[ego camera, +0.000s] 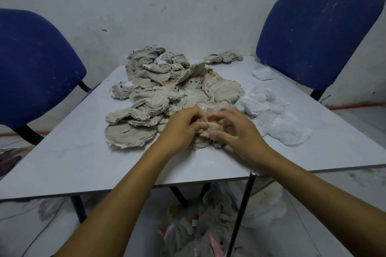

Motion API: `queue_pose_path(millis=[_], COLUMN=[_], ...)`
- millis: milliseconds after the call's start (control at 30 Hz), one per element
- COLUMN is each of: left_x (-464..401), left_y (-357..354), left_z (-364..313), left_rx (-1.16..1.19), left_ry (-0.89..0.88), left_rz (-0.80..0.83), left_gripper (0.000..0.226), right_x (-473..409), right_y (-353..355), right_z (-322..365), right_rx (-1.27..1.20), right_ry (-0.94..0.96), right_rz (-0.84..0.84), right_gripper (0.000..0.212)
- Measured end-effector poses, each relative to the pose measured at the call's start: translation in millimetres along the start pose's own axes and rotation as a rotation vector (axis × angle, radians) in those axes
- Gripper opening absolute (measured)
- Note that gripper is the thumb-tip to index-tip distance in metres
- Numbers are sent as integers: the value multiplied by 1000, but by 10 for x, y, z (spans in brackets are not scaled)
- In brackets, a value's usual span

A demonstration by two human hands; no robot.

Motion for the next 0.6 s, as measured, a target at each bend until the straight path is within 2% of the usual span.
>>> queue_pose_path(millis=[167,267,367,500,600], left_x=[32,52,71,122,164], left_y=[15,22,-54,-124,-38], left_z=[-138,-167,-176,-163,-227], left_rx=[176,285,425,521,434], left_ry=[-69,-90,-37,17,-88], left_rz=[-43,-34,103,193,61], left_gripper=[33,28,18,16,10], right_x=[10,-15,-24,4,9], right_y=[11,119,167,118,89], right_z=[34,72,99,95,67], right_rx=[-211,-273,-330,-363,-479], right_ry=[-85,-77,-88,-145,-214], right_rz=[50,-94,-248,-296,-219], right_gripper=[18,14,30,25,21])
Point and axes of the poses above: each hand's wrist, its own x-axis away from the middle knuckle, its own y-axis out of the back of the hand, z = x × y, the point moved 5 cm from there along -x, towards the middle knuckle, and after that the axes turned 12 degrees about y, right-handed, at the moved point
